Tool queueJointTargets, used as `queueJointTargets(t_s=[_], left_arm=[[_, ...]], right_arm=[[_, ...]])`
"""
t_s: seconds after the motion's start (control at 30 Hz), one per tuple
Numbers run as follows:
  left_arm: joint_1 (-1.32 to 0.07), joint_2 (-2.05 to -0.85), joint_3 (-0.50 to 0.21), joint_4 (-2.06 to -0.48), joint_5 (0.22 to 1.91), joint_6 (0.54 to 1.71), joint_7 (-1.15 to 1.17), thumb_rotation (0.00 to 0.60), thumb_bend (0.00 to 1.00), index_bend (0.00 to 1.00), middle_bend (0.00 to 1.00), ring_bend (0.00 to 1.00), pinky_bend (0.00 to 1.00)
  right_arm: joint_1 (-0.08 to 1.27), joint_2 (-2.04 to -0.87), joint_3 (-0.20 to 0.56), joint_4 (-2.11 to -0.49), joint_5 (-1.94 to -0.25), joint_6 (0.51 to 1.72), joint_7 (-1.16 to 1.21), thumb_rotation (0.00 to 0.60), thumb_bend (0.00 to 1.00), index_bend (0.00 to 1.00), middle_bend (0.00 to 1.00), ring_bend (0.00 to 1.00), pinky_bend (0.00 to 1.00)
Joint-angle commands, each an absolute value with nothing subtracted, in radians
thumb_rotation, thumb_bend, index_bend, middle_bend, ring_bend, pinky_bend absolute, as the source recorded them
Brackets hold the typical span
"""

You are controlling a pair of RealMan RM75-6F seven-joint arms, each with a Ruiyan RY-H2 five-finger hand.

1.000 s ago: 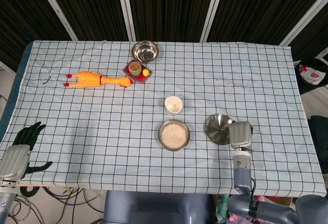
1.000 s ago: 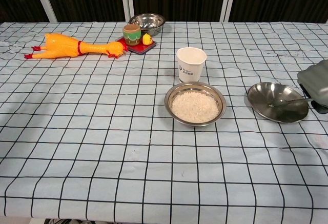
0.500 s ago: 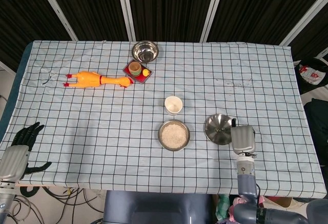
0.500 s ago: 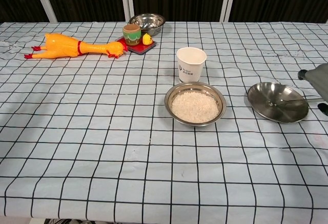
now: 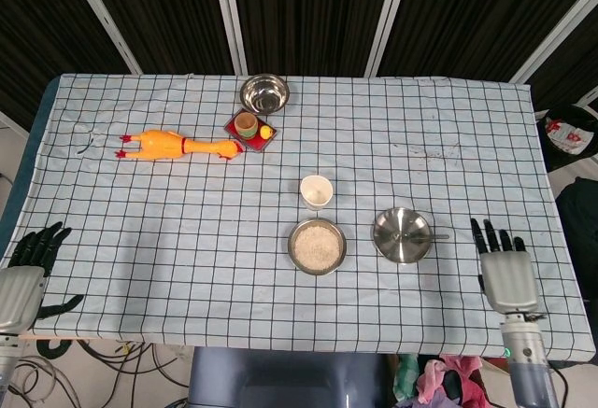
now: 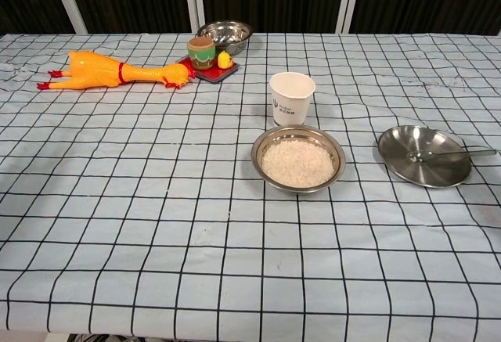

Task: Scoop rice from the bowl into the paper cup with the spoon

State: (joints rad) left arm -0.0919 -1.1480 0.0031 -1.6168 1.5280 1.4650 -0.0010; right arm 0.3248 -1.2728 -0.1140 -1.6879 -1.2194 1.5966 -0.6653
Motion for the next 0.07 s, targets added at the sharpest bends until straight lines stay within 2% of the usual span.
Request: queueJointTargets(t_s=[0.03, 0.07], left_arm=[[-0.088, -1.154, -0.006, -1.604, 1.52, 1.478, 0.027, 0.6, 0.0, 0.0, 0.0, 0.0, 0.0], [-0.087, -1.156, -0.009, -1.602, 1.517, 1.481, 0.034, 0.6, 0.0, 0.0, 0.0, 0.0, 0.0]], right_arm=[[0.21, -1.122, -0.204, -1.694, -1.372, 1.651, -0.367, 0.6, 0.08, 0.0, 0.0, 0.0, 0.21], [0.198, -1.111, -0.208, -1.686, -1.396, 1.66, -0.322, 0.6, 0.08, 0.0, 0.0, 0.0, 0.21]])
